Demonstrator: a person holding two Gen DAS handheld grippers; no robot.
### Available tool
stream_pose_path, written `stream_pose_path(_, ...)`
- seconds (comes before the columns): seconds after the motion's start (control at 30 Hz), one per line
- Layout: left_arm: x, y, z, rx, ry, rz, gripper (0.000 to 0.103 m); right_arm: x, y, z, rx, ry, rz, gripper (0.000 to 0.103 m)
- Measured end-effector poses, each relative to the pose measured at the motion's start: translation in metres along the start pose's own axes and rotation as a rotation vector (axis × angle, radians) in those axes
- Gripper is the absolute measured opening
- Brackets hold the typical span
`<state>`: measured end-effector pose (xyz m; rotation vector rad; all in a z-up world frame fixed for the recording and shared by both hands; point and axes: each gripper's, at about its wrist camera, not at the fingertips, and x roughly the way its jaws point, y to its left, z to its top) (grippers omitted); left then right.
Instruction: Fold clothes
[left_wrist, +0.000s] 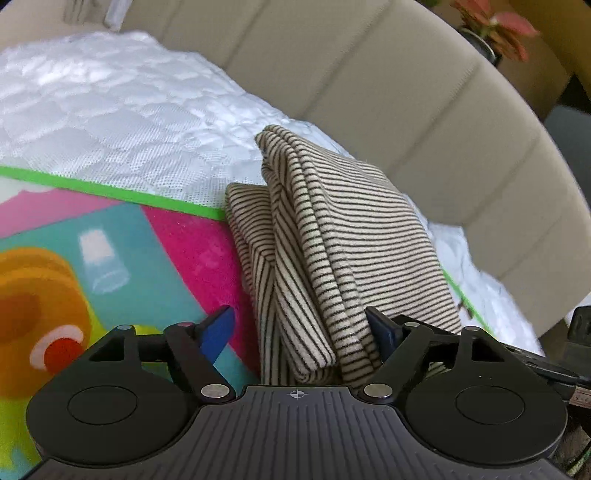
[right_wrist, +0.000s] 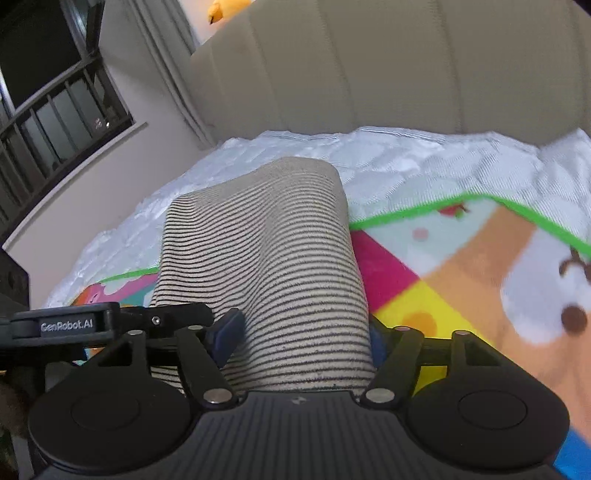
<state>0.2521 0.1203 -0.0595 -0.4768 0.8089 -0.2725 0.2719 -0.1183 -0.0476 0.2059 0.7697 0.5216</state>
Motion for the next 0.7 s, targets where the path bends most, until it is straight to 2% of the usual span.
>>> stream_pose_path(0.1, 0.000, 0.001, 0.003, 0.006, 0.016, -0.011, 0.082, -0.008, -0.005, 0.020, 0.013, -0.029, -0.001, 0.086)
stream_pose_path(0.33, -0.001, 0.000, 0.003, 0.036, 0.036, -0.004, 0.082, 0.049, -0.021, 0.077, 0.104, 0.039, -0.011, 0.087)
stream_pose_path(0.37, -0.002, -0.001, 0.003, 0.047, 0.035, 0.002, 0.082, 0.059, -0.021, 0.079, 0.116, 0.067, 0.000, 0.085)
stream_pose_path(0.4, -0.002, -0.003, 0.003, 0.066, 0.032, 0.009, 0.082, 0.067, -0.020, 0.081, 0.129, 0.090, 0.017, 0.079)
stream_pose_path(0.43, -0.003, -0.005, 0.003, 0.086, 0.029, 0.015, 0.082, 0.066, -0.015, 0.083, 0.112, 0.078, 0.036, 0.065)
stream_pose_path(0.5, -0.003, -0.008, 0.001, 0.119, 0.027, 0.033, 0.082, 0.051, -0.001, 0.083, 0.045, 0.006, 0.089, 0.058)
stream_pose_path(0.57, -0.003, -0.009, 0.000, 0.135, 0.029, 0.048, 0.083, 0.032, 0.009, 0.079, -0.022, -0.076, 0.171, 0.056)
stream_pose_path(0.7, -0.002, -0.008, 0.000, 0.131, 0.022, 0.049, 0.083, 0.022, 0.005, 0.062, -0.020, -0.054, 0.131, 0.056)
